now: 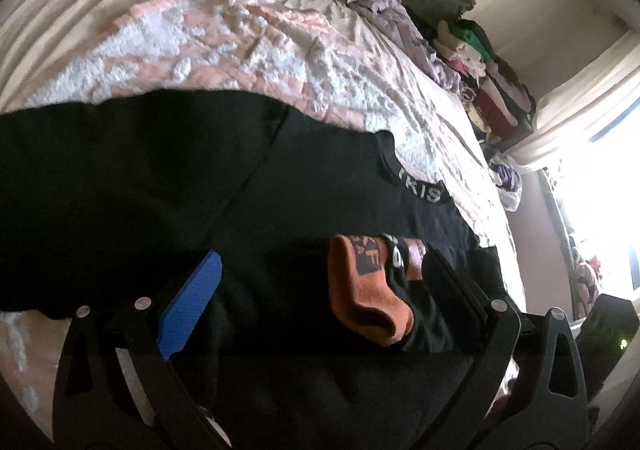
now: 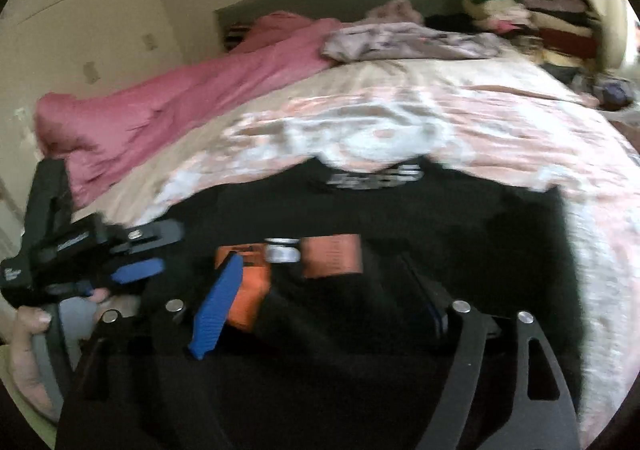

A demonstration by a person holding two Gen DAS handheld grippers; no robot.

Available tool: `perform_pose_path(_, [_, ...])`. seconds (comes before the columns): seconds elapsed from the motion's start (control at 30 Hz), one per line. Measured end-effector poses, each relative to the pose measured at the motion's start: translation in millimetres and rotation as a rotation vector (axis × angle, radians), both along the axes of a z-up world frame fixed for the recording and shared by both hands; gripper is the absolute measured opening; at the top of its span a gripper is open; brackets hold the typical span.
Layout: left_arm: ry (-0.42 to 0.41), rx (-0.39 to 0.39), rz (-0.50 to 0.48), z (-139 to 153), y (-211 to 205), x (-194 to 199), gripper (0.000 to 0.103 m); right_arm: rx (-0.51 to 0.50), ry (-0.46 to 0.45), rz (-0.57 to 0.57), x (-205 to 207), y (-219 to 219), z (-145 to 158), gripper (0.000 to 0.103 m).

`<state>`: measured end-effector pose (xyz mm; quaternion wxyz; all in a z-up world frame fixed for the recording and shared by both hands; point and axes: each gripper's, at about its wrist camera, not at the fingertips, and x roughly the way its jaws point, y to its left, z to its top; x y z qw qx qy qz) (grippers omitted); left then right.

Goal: Fold small clothes

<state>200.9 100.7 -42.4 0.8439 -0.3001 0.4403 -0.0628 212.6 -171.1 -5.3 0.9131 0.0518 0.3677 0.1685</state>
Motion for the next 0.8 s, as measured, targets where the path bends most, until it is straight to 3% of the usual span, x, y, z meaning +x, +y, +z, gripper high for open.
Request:
perform_pose_path(0.2, [0.059, 0.024, -0.070, -11.8, -31.1, 6.4, 0.067, -0.004, -0.043, -0.159, -7.1, -60.7, 10.8, 0.079])
perform_pose_path(0.37, [0.084, 0.117, -0.066, -18.0, -54.1, 15.6, 0.066, 0.073, -0.045, -0.211, -8.6, -95.2, 15.3, 0.079])
perform_pose_path(0.4, [0.080, 0.136, -0.063, -18.5, -58.1, 17.6, 0.055, 0.080, -0.051, -0.220, -9.2, -100.4, 17.1, 0.079])
perform_pose_path(0.43, [0.075, 0.154, -0.065, -18.4, -62.0, 19.0, 0.031, 0.085, -0.058, -0.227, -10.1, -104.6, 18.5, 0.079])
perform_pose_path(0.53, [0.041, 0.193, -0.093, -12.7, -70.7, 20.8, 0.007, 0.105, -0.064, -0.248, -9.2, -118.8, 22.0, 0.079])
perform_pose_path(0.6, [0.005, 0.179, -0.117, -4.3, -73.1, 19.5, 0.004, 0.122, -0.064, -0.267, -9.9, -132.2, 22.3, 0.079])
perform_pose_path(0.8, [-0.096, 0.268, -0.100, 28.3, -70.0, 8.5, 0.004, 0.126, -0.048, -0.318, -8.0, -155.1, 16.7, 0.079])
